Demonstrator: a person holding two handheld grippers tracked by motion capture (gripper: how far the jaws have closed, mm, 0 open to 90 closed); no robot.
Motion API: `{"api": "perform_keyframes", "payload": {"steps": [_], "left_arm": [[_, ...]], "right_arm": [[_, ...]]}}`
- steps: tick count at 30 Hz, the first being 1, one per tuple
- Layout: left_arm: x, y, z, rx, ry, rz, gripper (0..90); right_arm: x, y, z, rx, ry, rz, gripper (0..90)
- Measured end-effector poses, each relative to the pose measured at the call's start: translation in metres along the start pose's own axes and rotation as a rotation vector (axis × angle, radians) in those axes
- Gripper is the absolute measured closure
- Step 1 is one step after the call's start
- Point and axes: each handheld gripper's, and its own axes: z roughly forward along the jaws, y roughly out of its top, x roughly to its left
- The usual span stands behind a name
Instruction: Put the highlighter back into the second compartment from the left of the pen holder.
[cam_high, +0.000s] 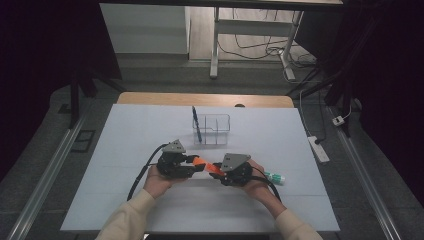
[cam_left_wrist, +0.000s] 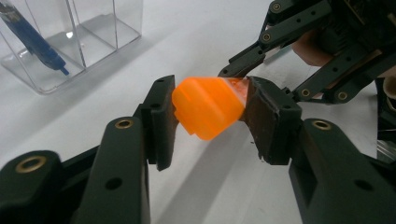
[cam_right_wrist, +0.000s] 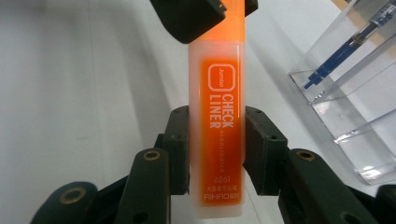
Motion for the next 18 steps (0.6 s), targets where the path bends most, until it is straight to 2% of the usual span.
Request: {"api": "perform_keyframes", "payload": {"steps": [4,8,14,18], "left_arm": [[0.0010,-0.0001,0.0004,0.002,-0.018,-0.014,56.7],[-0.0004,0.0011,-0.0006,-0.017,-0.051,-0.016,63.8],[-0.0015,0.0016,-0.0007,-0.015,-0.048,-0.021,64.7],[-0.0068,0.0022,-0.0003,-0.029,-0.013,-0.003,63.6]], "right_arm": [[0.0024,-0.0005,0.0021,0.014,-0.021,-0.022,63.9],[0.0043,-0.0014,0.0056,0.044,-0.031,-0.056,63.8],[0.0061,-0.0017,0.0074,0.039,-0.038,-0.058,63.8],[0.0063,-0.0024,0.0067,0.029,-0.054,-0.059,63.8]]}}
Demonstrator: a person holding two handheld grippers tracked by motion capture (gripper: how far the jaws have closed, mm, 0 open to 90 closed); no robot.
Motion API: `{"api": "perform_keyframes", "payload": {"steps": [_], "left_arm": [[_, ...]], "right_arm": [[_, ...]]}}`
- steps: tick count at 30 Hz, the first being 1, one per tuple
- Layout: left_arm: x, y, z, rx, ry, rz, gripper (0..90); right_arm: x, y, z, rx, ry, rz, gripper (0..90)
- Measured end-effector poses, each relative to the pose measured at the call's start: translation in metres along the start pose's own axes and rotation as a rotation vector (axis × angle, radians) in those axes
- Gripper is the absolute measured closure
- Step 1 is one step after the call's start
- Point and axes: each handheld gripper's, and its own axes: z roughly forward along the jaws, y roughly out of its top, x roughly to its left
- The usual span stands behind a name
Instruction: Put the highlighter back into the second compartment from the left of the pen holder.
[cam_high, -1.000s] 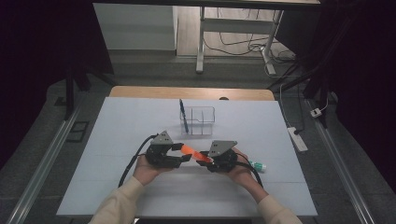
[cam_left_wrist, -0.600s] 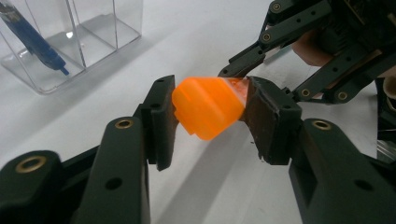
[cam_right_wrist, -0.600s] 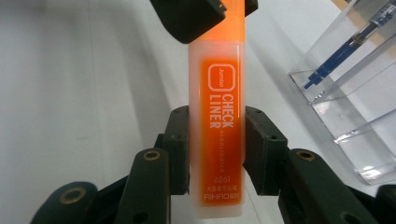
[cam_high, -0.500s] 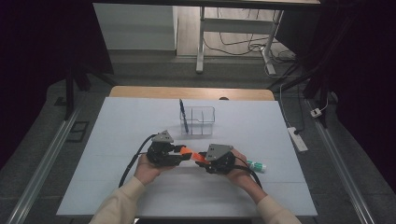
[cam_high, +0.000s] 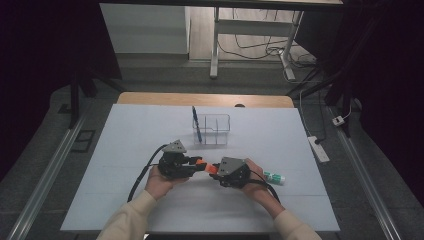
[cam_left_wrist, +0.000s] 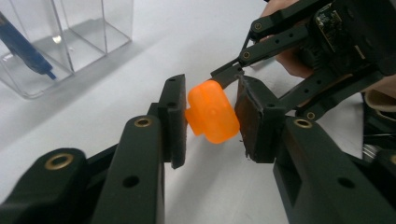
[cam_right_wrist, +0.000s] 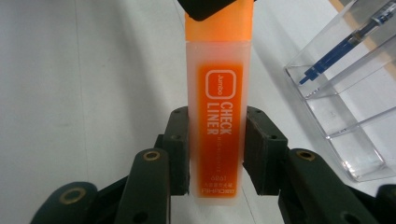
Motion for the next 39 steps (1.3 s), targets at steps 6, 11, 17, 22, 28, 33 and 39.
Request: {"api": "perform_keyframes", "payload": {"steps": [6,11,17,22,28,33,39], "left_arm": [[-0.002,-0.001,0.004,0.003,0.006,-0.014,61.8],[-0.005,0.001,0.003,-0.007,-0.015,0.006,66.5],[-0.005,0.002,0.002,0.007,-0.020,0.021,67.5],[-0.006,0.004,-0.002,0.002,-0.003,0.027,67.7],[0.002,0.004,-0.010,-0.025,0.005,0.001,67.7],[0.005,0.004,-0.014,-0.032,0.017,-0.001,67.7],[0.006,0.004,-0.017,-0.042,0.028,-0.003,67.7]], "right_arm": [[-0.001,0.001,-0.001,-0.020,0.005,0.016,63.8],[0.000,0.000,0.000,-0.023,0.000,0.013,63.7],[0.001,0.000,0.001,-0.030,0.012,0.030,62.5],[-0.005,-0.001,-0.003,-0.072,0.039,0.086,57.9],[-0.014,-0.004,-0.012,-0.125,0.067,0.191,52.6],[-0.020,-0.009,-0.017,-0.132,0.085,0.248,51.2],[-0.023,-0.015,-0.022,-0.134,0.087,0.291,50.9]]}}
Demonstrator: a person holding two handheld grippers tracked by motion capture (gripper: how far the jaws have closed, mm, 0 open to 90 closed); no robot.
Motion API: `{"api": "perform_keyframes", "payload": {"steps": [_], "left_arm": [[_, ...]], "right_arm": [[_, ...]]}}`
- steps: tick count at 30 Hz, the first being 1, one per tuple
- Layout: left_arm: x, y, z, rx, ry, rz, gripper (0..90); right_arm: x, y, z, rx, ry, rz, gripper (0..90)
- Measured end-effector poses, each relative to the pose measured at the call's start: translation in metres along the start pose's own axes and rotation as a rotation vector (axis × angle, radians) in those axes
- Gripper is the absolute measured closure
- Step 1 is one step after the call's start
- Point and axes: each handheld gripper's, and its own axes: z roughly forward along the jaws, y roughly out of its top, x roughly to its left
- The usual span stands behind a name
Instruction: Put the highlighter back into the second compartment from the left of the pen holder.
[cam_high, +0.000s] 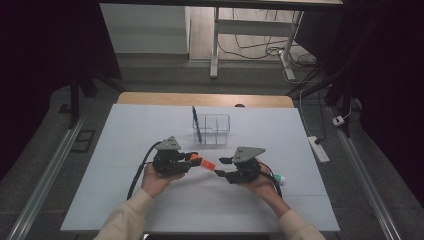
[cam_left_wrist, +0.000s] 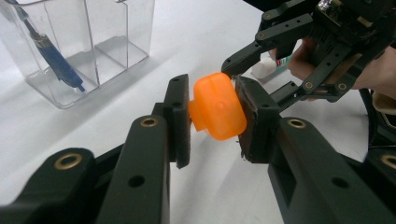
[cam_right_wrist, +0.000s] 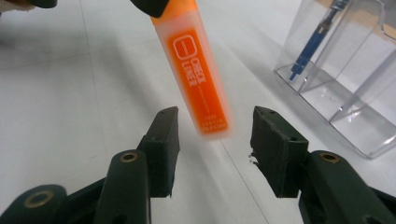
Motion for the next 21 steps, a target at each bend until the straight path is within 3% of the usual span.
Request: {"api": "perform_keyframes", "payload": {"steps": [14,21], "left_arm": [[0.004,0.001,-0.008,-0.026,0.022,-0.007,67.7],[0.005,0.002,-0.011,-0.036,0.024,-0.009,67.6]], "right_arm": [[-0.011,-0.019,-0.031,-0.028,-0.048,0.096,49.8],[-0.010,-0.033,-0.048,-0.011,-0.075,0.124,49.0]]}}
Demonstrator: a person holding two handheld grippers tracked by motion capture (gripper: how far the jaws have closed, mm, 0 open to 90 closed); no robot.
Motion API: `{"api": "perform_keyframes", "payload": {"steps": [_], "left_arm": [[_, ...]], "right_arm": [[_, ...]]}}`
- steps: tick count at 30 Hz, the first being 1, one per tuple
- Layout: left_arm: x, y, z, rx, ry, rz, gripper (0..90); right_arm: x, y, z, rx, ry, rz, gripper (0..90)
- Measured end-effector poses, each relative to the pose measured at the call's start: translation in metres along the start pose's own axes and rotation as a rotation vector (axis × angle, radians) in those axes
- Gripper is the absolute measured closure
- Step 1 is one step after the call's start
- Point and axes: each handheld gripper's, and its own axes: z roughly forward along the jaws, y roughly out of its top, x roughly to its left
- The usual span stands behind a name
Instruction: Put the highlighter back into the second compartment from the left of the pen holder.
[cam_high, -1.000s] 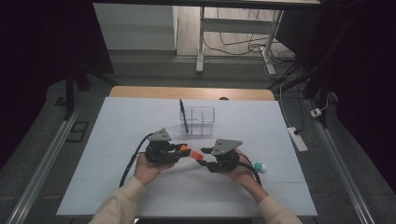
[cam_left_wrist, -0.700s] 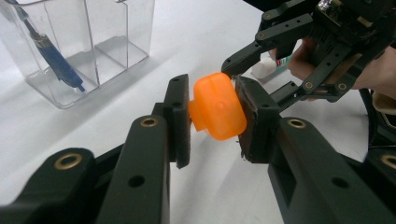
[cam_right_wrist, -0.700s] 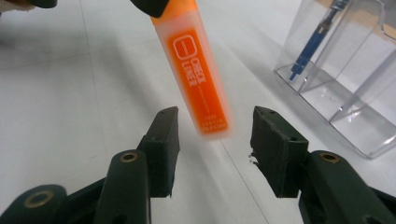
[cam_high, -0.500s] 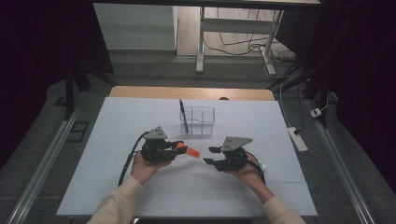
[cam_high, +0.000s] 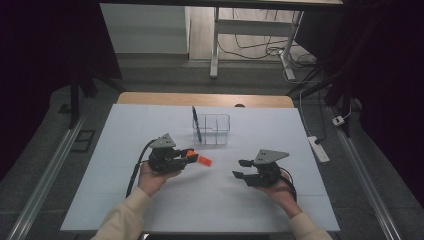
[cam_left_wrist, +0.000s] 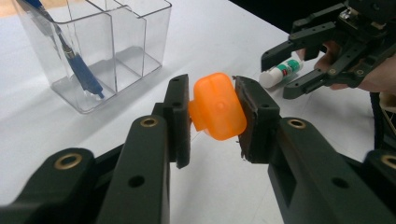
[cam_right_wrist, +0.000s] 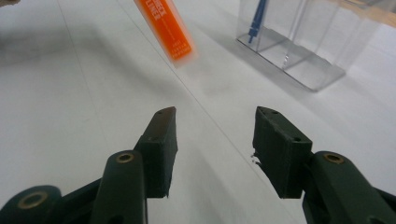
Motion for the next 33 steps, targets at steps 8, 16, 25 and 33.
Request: {"api": "perform_keyframes", "payload": {"steps": [8,16,25,33], "left_arm": [[-0.002,0.009,-0.005,-0.023,-0.003,0.013,67.6],[0.001,0.022,-0.008,-0.047,0.004,0.013,67.6],[0.008,0.046,-0.014,-0.061,0.027,0.025,67.6],[0.017,0.072,-0.015,-0.069,0.037,0.026,67.6]], "right_arm": [[0.001,-0.013,-0.012,0.000,-0.015,0.037,48.5],[0.000,-0.018,-0.017,0.010,-0.028,0.040,48.5],[-0.001,-0.018,-0.018,0.010,-0.030,0.039,48.3],[-0.001,-0.019,-0.017,0.010,-0.033,0.038,48.3]]}}
